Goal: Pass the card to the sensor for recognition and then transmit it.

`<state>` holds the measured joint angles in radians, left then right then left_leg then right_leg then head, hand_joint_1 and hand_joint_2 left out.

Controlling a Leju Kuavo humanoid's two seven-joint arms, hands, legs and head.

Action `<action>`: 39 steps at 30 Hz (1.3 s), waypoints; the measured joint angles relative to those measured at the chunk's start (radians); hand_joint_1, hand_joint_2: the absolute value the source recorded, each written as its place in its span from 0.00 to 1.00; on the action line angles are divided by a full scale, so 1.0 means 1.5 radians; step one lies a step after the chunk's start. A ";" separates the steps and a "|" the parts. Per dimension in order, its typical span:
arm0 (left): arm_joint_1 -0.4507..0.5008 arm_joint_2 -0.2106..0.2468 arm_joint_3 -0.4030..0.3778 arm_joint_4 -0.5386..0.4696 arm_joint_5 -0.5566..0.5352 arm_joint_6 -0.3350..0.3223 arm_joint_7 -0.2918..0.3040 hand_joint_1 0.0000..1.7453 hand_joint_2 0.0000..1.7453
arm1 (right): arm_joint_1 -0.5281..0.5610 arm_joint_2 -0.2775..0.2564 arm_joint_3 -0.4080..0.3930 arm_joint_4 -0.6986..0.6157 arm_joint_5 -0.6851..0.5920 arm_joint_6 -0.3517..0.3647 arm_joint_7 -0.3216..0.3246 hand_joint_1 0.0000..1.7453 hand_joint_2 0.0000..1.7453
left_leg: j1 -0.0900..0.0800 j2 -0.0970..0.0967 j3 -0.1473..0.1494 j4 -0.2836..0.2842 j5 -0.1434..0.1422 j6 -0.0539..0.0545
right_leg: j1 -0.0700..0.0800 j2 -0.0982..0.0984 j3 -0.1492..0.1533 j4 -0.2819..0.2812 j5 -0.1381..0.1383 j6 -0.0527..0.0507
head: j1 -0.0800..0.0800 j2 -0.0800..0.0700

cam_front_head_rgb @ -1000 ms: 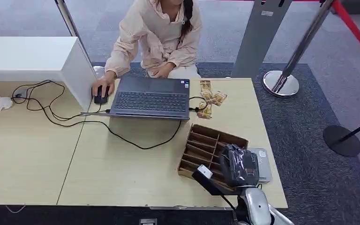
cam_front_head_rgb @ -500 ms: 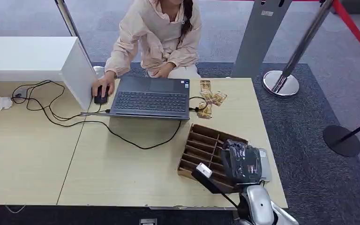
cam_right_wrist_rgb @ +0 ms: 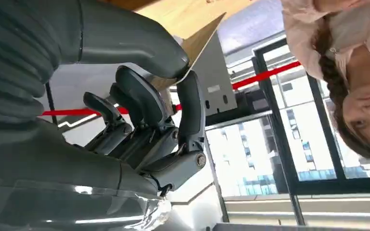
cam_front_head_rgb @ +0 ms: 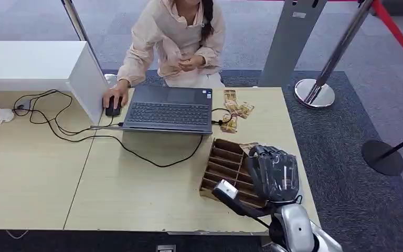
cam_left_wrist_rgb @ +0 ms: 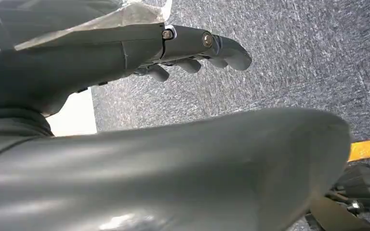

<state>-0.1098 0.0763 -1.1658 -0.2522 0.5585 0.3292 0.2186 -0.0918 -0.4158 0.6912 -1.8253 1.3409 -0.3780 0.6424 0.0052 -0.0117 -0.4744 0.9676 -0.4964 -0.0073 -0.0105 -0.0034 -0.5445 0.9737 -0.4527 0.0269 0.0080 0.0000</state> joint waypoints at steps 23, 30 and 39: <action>0.000 -0.001 0.000 0.000 -0.008 -0.007 -0.002 0.00 0.00 | -0.035 -0.003 -0.006 -0.078 0.011 0.022 -0.007 1.00 1.00 | 0.000 0.000 0.000 0.000 0.000 0.000 | 0.000 0.000 0.000 0.000 0.000 0.000 | 0.000 0.000; -0.001 -0.001 0.000 0.000 -0.022 -0.017 -0.002 0.00 0.00 | -0.097 -0.004 -0.012 -0.082 -0.023 0.046 -0.003 1.00 1.00 | 0.000 0.000 0.000 0.000 0.000 0.000 | 0.000 0.000 0.000 0.000 0.000 0.000 | 0.000 0.000; -0.004 -0.001 0.000 0.000 -0.038 -0.028 -0.011 0.00 0.00 | -0.184 -0.005 -0.014 -0.041 -0.094 0.080 0.011 1.00 1.00 | 0.000 0.000 -0.001 0.000 0.000 0.000 | 0.000 0.000 0.000 0.000 0.000 0.000 | 0.000 0.000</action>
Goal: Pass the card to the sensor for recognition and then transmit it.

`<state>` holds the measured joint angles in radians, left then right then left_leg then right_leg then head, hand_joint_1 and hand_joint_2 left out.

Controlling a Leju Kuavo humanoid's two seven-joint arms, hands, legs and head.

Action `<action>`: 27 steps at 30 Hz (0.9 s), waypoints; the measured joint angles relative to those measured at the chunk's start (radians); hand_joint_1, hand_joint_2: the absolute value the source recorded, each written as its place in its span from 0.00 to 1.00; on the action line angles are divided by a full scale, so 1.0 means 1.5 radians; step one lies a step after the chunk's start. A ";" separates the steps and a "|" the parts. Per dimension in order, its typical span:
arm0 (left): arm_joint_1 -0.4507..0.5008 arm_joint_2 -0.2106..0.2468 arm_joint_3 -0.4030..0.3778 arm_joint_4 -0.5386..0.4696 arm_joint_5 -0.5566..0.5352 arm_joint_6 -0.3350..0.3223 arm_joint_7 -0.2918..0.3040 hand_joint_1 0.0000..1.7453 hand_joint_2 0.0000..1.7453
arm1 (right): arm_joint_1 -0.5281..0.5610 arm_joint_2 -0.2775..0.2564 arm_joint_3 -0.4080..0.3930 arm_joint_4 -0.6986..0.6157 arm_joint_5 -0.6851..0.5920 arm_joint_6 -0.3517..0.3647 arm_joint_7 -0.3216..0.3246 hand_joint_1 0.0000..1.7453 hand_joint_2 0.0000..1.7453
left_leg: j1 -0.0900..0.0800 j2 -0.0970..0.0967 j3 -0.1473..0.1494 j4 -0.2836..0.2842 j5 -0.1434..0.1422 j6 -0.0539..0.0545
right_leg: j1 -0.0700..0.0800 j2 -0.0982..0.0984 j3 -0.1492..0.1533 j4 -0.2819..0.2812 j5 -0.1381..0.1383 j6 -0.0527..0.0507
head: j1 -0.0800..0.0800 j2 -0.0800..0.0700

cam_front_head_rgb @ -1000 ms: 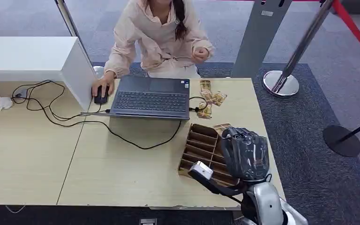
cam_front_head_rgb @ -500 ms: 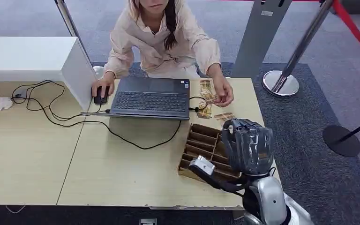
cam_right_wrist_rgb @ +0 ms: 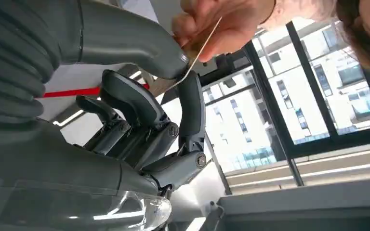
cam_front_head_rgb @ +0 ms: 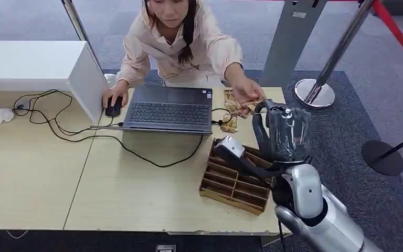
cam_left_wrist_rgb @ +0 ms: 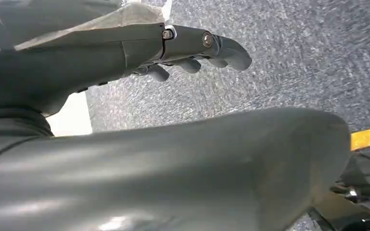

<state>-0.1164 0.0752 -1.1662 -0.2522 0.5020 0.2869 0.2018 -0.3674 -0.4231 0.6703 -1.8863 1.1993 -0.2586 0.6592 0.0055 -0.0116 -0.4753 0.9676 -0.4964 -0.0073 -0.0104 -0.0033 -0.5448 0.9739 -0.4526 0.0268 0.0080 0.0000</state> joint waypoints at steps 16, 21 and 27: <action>-0.006 -0.001 -0.004 0.000 -0.009 -0.006 0.005 0.00 0.00 | -0.078 0.008 0.037 0.162 -0.076 -0.021 0.006 0.00 1.00 | 0.000 0.000 0.000 0.000 0.000 0.000 | 0.000 0.000 0.000 0.000 0.000 0.000 | 0.000 0.000; -0.006 -0.001 -0.004 0.000 -0.009 -0.006 0.009 0.00 0.00 | -0.078 0.014 0.047 0.194 -0.081 -0.047 0.005 0.00 1.00 | 0.001 0.000 -0.001 0.000 0.000 0.000 | 0.000 0.000 0.000 0.000 0.000 0.000 | 0.000 0.000; -0.005 -0.001 -0.004 0.000 -0.001 -0.002 0.015 0.00 0.00 | -0.076 0.020 0.049 0.189 -0.067 -0.077 0.004 0.00 1.00 | 0.001 0.000 0.000 0.000 0.000 0.000 | 0.000 0.000 0.000 0.000 0.000 0.000 | 0.000 0.000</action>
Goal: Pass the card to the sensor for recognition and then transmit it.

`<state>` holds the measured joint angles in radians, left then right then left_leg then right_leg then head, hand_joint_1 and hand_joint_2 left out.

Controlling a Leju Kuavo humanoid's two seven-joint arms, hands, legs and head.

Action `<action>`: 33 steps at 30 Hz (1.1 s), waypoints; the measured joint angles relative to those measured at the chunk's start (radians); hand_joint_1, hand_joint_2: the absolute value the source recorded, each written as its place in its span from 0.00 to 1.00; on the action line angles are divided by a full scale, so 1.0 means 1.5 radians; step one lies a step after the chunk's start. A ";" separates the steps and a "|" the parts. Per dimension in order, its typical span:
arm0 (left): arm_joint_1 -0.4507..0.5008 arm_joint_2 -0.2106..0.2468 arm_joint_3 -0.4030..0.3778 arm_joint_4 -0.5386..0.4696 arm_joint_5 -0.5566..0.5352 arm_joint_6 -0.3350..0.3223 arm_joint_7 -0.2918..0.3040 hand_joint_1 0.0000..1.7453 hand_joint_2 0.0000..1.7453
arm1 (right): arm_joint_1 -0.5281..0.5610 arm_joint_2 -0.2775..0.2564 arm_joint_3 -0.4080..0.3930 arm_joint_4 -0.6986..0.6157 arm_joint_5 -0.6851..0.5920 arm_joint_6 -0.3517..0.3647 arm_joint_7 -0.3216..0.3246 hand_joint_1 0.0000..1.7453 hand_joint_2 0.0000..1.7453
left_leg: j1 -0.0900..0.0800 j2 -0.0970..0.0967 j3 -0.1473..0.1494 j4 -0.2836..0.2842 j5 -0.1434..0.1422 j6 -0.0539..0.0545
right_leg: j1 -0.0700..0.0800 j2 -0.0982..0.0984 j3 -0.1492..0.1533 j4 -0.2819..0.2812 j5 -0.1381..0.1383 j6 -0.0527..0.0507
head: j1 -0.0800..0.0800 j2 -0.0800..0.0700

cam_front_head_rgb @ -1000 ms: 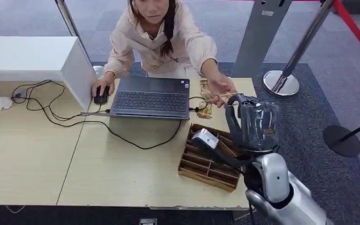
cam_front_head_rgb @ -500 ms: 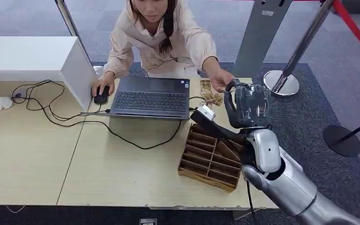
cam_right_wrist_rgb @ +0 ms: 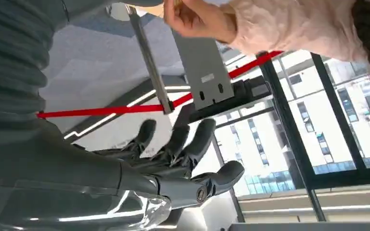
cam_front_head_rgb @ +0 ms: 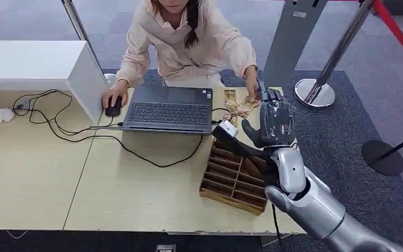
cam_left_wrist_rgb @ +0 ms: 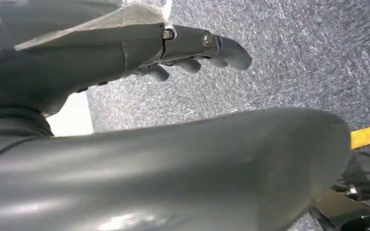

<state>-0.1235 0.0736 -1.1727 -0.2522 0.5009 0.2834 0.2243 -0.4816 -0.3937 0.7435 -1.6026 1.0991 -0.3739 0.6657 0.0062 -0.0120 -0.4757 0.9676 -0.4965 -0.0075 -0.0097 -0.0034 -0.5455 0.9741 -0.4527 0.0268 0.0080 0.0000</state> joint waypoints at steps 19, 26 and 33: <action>0.012 -0.005 0.002 0.000 0.036 0.023 0.022 0.00 0.00 | 0.140 -0.037 -0.098 -0.402 0.229 -0.071 0.017 0.00 1.00 | 0.000 0.000 0.001 0.000 -0.001 0.000 | 0.001 0.000 0.000 0.000 0.000 0.000 | 0.000 0.000; 0.013 -0.008 0.002 0.000 0.040 0.028 0.020 0.00 0.00 | 0.221 -0.057 -0.162 -0.482 0.193 -0.116 0.020 0.00 1.00 | 0.000 0.000 0.001 0.000 -0.001 0.000 | 0.001 0.000 0.000 -0.001 0.000 0.000 | 0.000 0.000; 0.012 -0.010 0.002 -0.001 0.042 0.029 0.026 0.00 0.00 | 0.269 -0.065 -0.203 -0.508 0.163 -0.141 0.020 0.00 1.00 | 0.000 0.000 0.001 0.000 -0.001 0.000 | 0.001 0.000 0.000 0.000 0.000 0.000 | 0.000 0.000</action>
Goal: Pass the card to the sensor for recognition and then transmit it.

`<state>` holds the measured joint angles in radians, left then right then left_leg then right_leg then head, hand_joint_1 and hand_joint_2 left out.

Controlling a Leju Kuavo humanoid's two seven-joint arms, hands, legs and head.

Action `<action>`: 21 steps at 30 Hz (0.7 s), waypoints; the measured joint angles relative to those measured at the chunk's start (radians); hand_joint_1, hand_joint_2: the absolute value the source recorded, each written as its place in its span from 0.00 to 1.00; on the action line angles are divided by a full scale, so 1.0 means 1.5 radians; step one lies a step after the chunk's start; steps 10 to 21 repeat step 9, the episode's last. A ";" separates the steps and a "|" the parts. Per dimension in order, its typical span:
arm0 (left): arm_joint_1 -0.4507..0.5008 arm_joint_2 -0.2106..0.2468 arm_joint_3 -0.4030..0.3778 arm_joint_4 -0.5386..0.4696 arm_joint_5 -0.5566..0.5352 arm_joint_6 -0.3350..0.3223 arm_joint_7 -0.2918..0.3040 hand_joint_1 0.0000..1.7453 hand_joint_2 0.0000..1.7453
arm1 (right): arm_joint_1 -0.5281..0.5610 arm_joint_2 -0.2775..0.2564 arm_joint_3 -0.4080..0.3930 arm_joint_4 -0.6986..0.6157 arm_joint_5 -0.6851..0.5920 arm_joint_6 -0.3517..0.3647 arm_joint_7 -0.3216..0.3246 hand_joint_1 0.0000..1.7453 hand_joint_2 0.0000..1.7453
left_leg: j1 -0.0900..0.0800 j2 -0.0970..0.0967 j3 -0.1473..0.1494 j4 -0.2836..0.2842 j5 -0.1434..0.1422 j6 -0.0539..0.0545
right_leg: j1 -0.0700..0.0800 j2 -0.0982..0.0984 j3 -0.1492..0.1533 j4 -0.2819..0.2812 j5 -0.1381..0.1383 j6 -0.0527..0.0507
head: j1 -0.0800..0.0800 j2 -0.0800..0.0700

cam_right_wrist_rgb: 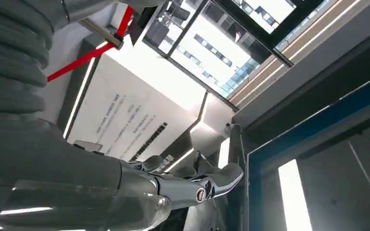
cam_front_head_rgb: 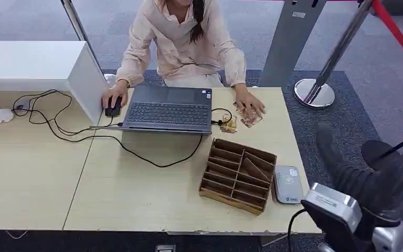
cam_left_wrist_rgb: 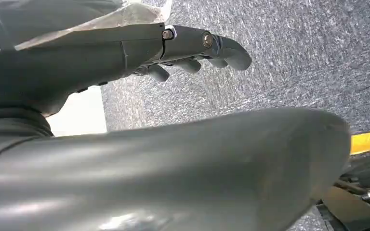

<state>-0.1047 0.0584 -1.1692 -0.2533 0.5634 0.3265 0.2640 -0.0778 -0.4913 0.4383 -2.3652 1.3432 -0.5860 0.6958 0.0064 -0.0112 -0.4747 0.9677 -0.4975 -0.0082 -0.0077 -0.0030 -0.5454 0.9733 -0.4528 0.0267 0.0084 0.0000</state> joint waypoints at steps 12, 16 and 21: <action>-0.001 -0.002 0.001 -0.001 0.006 0.006 0.003 0.00 0.00 | 0.030 -0.002 -0.021 0.011 -0.105 -0.063 -0.016 0.00 1.00 | 0.000 0.000 -0.001 0.000 0.000 0.000 | 0.000 0.000 0.000 0.000 0.000 0.000 | 0.000 0.000; -0.001 -0.002 0.001 -0.001 0.006 0.006 0.003 0.00 0.00 | 0.030 -0.002 -0.021 0.011 -0.105 -0.063 -0.016 0.00 1.00 | 0.000 0.000 -0.001 0.000 0.000 0.000 | 0.000 0.000 0.000 0.000 0.000 0.000 | 0.000 0.000; -0.001 -0.002 0.001 -0.001 0.006 0.006 0.003 0.00 0.00 | 0.030 -0.002 -0.021 0.011 -0.105 -0.063 -0.016 0.00 1.00 | 0.000 0.000 -0.001 0.000 0.000 0.000 | 0.000 0.000 0.000 0.000 0.000 0.000 | 0.000 0.000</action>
